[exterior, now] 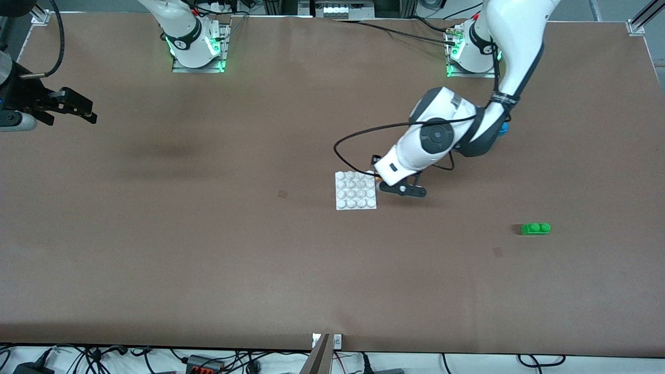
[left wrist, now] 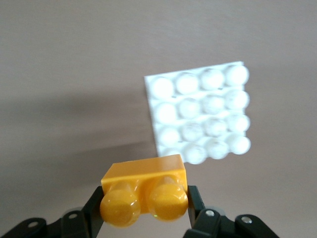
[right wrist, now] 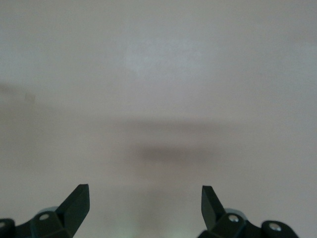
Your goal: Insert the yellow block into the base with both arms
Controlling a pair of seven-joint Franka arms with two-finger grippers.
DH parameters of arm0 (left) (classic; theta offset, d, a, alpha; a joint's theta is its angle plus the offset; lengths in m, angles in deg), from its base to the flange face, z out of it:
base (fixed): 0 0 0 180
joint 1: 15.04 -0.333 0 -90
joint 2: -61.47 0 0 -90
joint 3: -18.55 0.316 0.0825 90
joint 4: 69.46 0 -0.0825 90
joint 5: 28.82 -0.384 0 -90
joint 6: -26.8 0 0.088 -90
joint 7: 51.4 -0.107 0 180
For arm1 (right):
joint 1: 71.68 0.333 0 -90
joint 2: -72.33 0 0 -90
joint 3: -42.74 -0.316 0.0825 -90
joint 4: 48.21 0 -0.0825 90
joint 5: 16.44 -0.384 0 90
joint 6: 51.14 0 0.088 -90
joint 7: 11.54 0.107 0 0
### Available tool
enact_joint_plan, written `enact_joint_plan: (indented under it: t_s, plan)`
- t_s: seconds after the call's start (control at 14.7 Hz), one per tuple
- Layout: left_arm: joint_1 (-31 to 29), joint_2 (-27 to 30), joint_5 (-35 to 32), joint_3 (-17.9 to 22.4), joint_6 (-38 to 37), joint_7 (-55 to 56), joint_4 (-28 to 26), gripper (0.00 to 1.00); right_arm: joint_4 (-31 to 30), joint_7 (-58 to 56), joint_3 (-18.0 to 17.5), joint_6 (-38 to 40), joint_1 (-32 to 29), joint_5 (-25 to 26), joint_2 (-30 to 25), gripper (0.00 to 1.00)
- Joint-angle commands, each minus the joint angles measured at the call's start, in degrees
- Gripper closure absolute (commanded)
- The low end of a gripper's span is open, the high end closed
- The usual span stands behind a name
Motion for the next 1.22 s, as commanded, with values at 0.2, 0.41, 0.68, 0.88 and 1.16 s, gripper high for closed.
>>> enact_joint_plan:
  t_s: [0.2,0.41,0.68,0.88,1.16]
  plan:
    - [0.8,-1.8,0.1,0.5,0.8,0.3,2.1,0.53,6.4,1.1,2.6,2.8,1.3,0.1,2.5,0.00]
    - [5.3,-2.0,0.6,2.0,5.7,4.4,2.5,0.55,7.0,1.7,1.9,4.0,1.8,0.1,2.8,0.00]
    - [8.7,-2.0,0.8,2.0,5.7,4.9,3.7,0.62,7.1,1.9,1.9,4.4,2.1,0.3,2.7,0.00]
    - [8.8,-1.9,0.6,2.0,5.7,4.5,3.6,0.61,7.1,2.1,2.4,5.7,1.4,0.3,2.8,0.00]
    - [9.2,-2.8,-2.0,2.3,8.9,1.8,3.3,0.60,7.1,2.4,2.6,8.5,1.0,0.1,2.8,0.00]
